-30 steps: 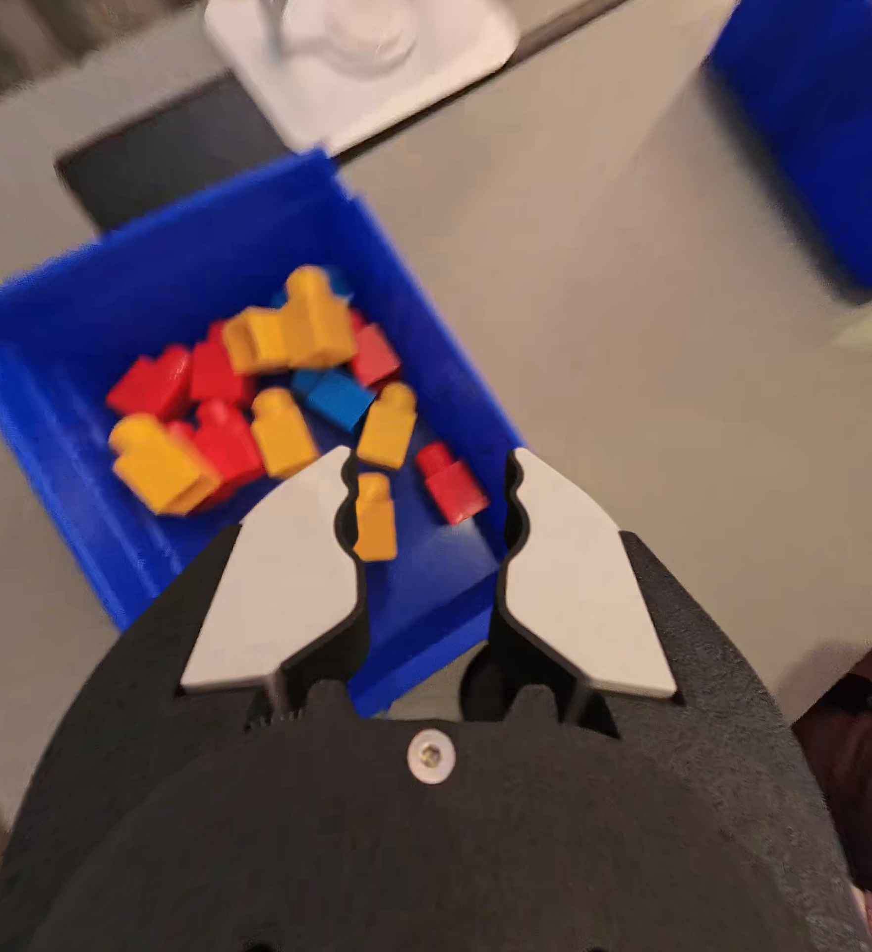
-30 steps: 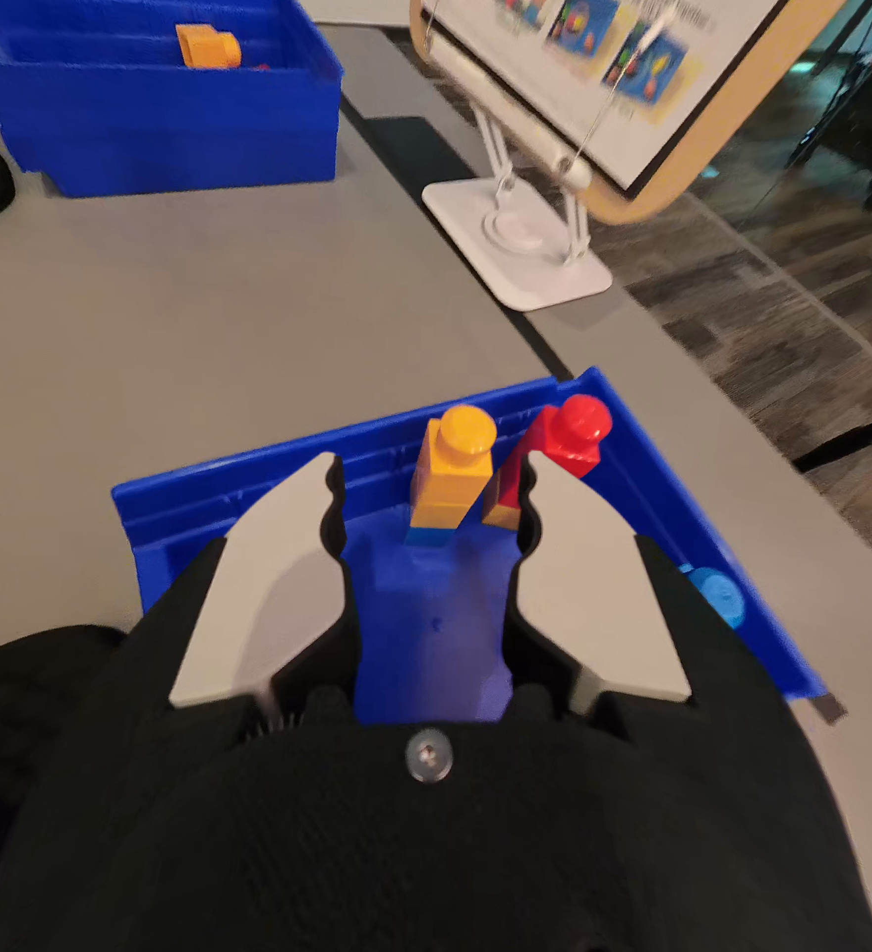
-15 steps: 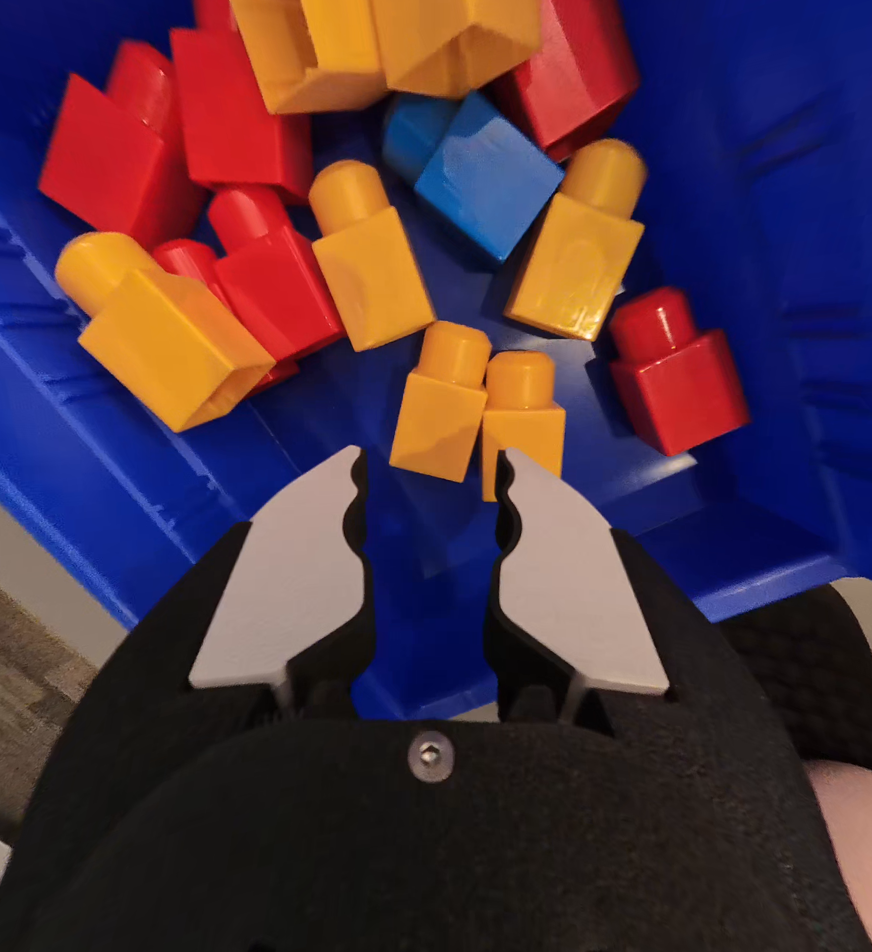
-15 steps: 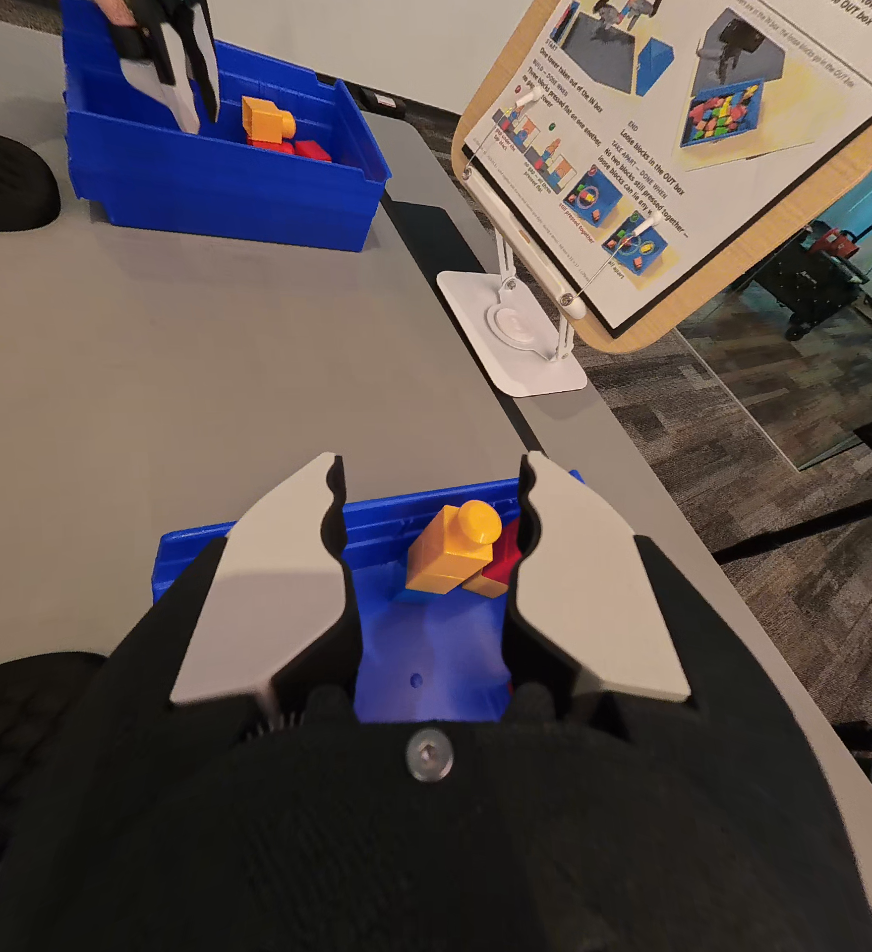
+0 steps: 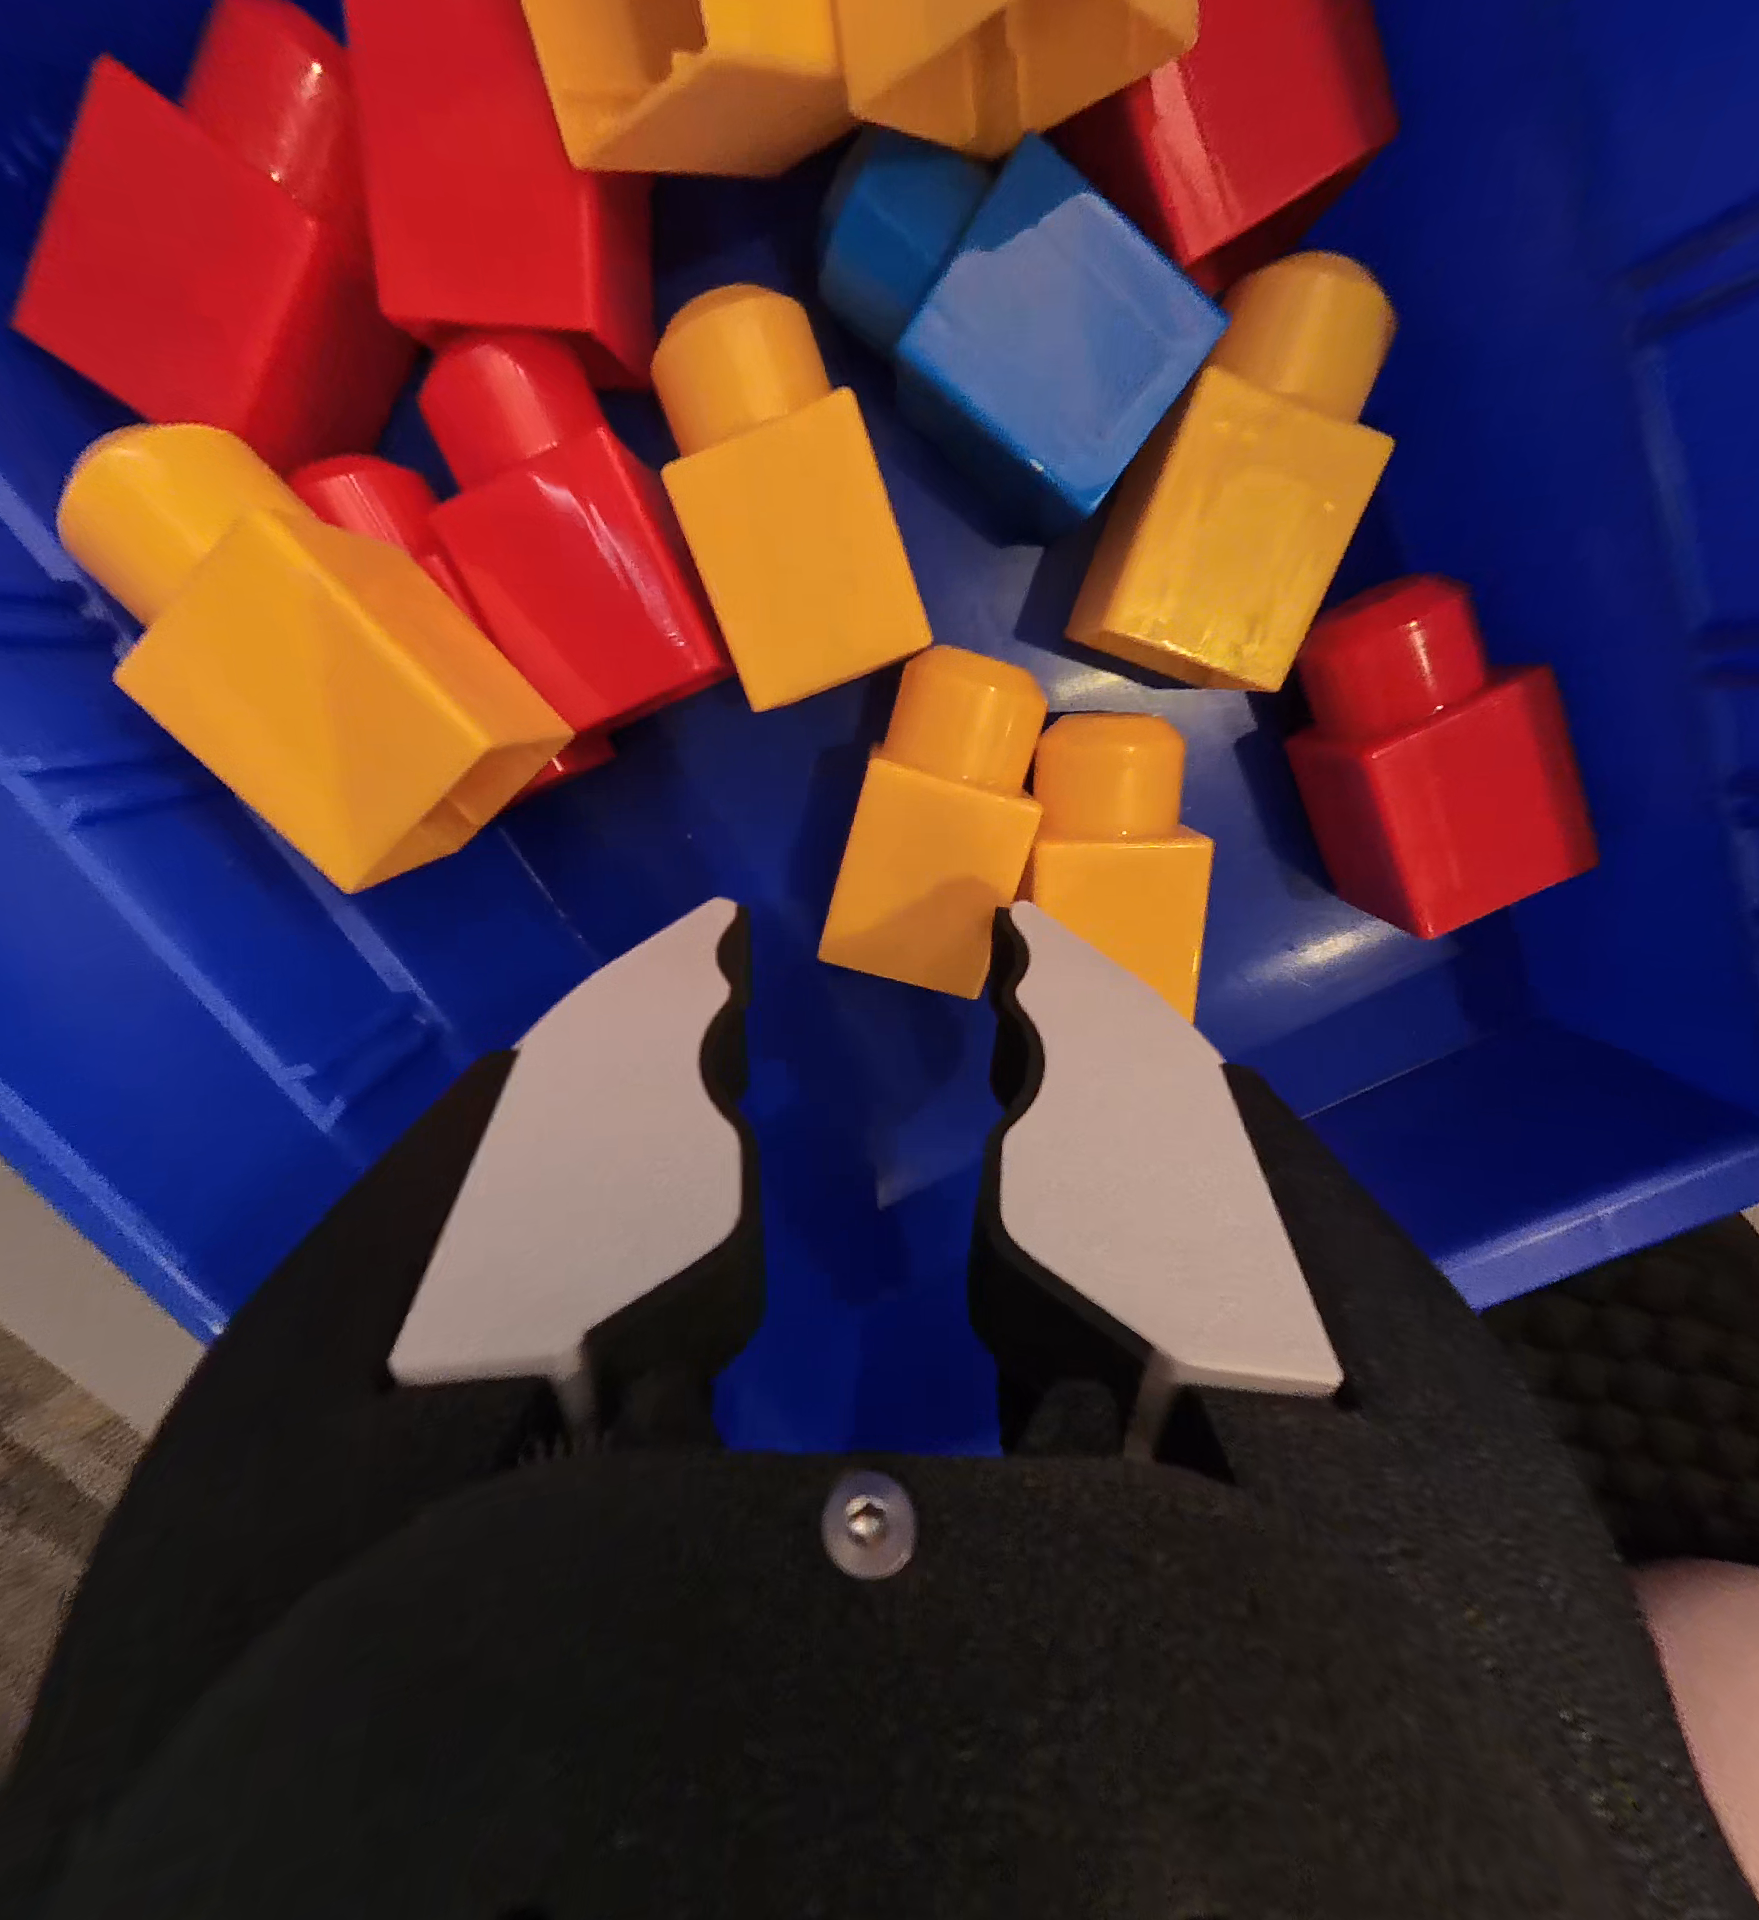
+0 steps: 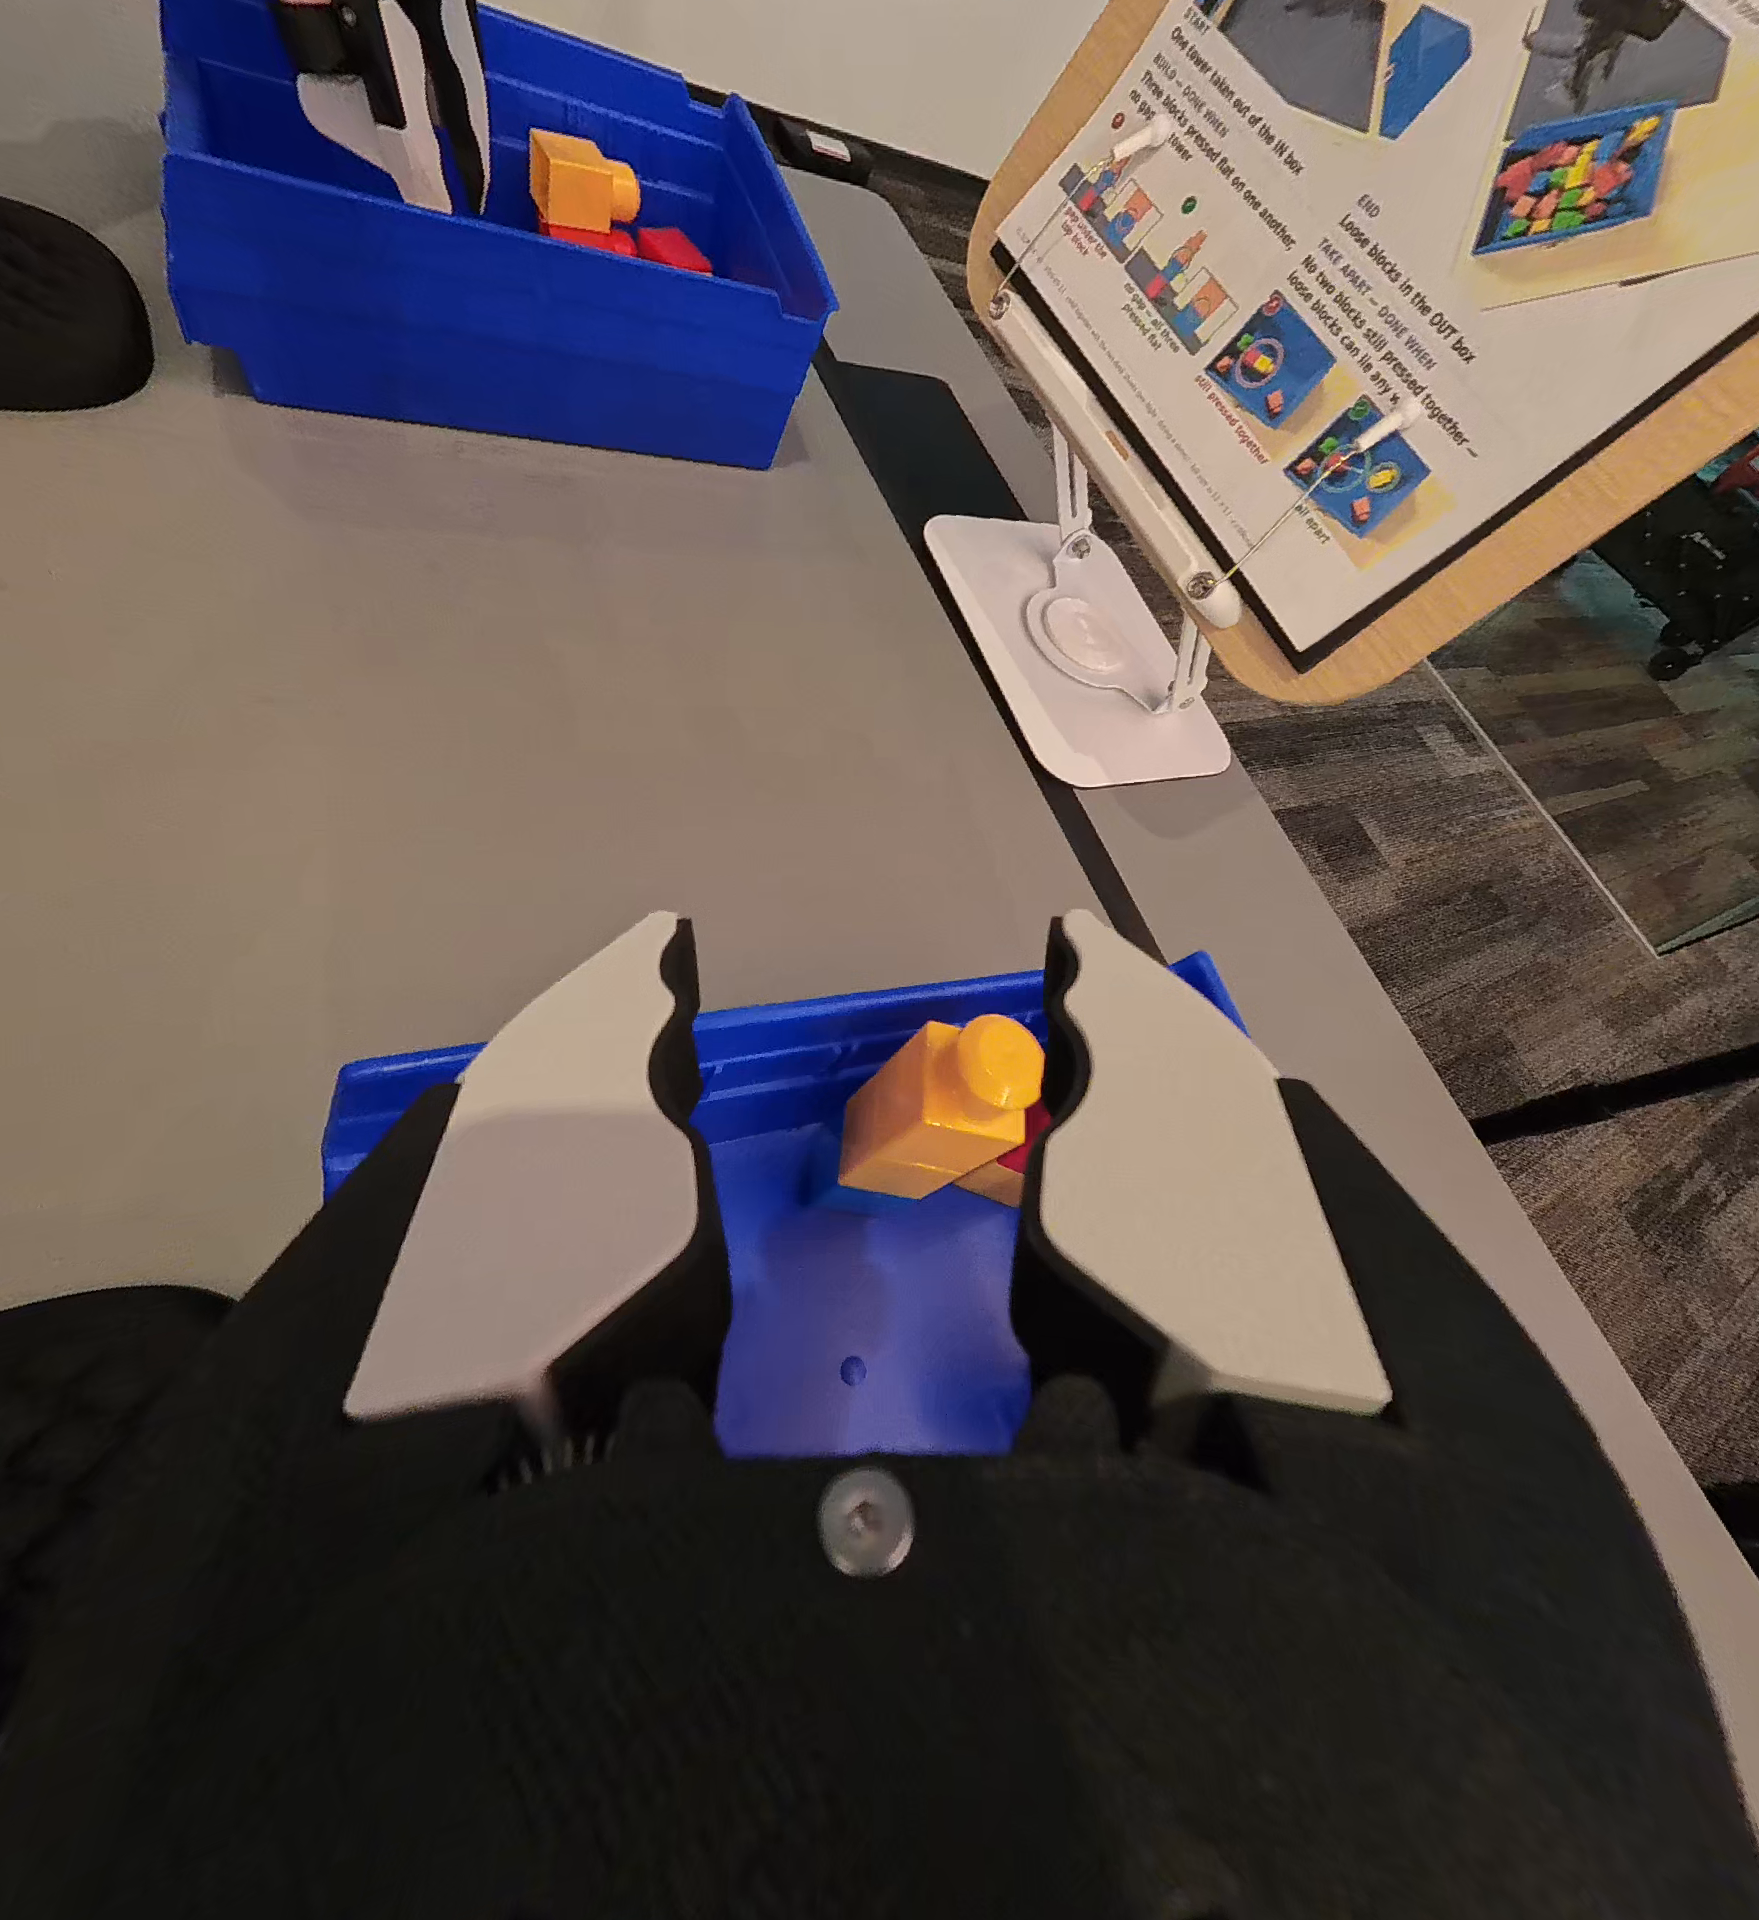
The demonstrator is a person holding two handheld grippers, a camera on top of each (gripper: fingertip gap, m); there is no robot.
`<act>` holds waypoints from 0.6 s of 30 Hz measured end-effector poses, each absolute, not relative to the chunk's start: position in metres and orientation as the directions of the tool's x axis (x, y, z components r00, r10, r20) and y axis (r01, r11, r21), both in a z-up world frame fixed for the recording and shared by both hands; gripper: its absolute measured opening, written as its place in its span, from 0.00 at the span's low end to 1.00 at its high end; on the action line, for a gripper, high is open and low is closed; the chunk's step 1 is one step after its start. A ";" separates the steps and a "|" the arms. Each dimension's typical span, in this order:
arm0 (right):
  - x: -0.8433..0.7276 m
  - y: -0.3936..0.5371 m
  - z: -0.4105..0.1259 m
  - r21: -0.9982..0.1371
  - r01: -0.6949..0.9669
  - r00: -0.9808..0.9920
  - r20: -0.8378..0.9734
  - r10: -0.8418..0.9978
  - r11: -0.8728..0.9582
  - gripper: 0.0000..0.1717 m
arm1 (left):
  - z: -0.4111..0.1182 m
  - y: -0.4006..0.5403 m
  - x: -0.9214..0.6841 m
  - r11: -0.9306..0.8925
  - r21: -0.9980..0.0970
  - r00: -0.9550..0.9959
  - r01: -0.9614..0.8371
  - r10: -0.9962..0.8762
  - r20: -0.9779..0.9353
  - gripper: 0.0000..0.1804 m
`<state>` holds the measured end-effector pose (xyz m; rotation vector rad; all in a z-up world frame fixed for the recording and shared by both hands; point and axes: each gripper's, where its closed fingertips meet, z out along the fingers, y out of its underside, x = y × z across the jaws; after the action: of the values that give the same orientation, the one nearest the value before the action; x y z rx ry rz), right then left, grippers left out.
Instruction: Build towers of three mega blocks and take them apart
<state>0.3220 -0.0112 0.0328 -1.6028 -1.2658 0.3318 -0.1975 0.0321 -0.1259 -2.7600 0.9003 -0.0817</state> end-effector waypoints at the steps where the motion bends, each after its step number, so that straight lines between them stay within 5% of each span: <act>1: 0.321 -0.011 0.032 -0.824 0.561 0.405 0.354 0.843 0.076 0.38 | -0.126 0.032 -0.196 -0.778 -0.247 0.805 -0.578 -0.594 -0.011 0.24; 10: 0.318 -0.013 0.030 -0.818 0.569 0.389 0.352 0.851 0.078 0.37 | -0.156 0.020 -0.201 -0.770 -0.089 0.773 -0.632 -0.634 -0.010 0.19; 15: 0.315 -0.012 0.026 -0.813 0.578 0.378 0.345 0.859 0.072 0.37 | -0.152 0.025 -0.185 -0.699 -0.139 0.709 -0.701 -0.705 -0.030 0.04; 18: 0.315 -0.011 0.023 -0.807 0.587 0.373 0.342 0.862 0.066 0.37 | -0.145 0.027 -0.191 -0.711 -0.123 0.721 -0.692 -0.688 -0.083 0.08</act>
<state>0.3148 -0.0108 0.0226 -1.6250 -1.3170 0.3413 -0.1911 0.0265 -0.1452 -2.7787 1.1203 0.0470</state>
